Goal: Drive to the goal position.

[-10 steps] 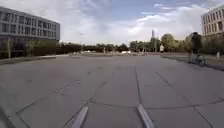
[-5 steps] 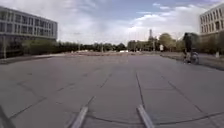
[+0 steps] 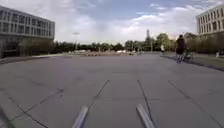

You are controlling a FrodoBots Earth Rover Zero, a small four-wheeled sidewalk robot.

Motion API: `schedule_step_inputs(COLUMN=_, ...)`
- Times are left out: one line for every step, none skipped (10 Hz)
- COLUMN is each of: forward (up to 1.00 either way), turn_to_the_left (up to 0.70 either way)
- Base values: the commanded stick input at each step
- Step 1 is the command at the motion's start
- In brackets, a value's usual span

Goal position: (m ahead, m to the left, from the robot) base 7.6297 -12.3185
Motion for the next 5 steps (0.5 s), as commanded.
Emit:
schedule_step_inputs(forward=0.70, turn_to_the_left=-0.14)
schedule_step_inputs(forward=0.70, turn_to_the_left=-0.14)
schedule_step_inputs(forward=0.70, turn_to_the_left=-0.14)
schedule_step_inputs(forward=0.70, turn_to_the_left=-0.14)
schedule_step_inputs(forward=0.70, turn_to_the_left=-0.14)
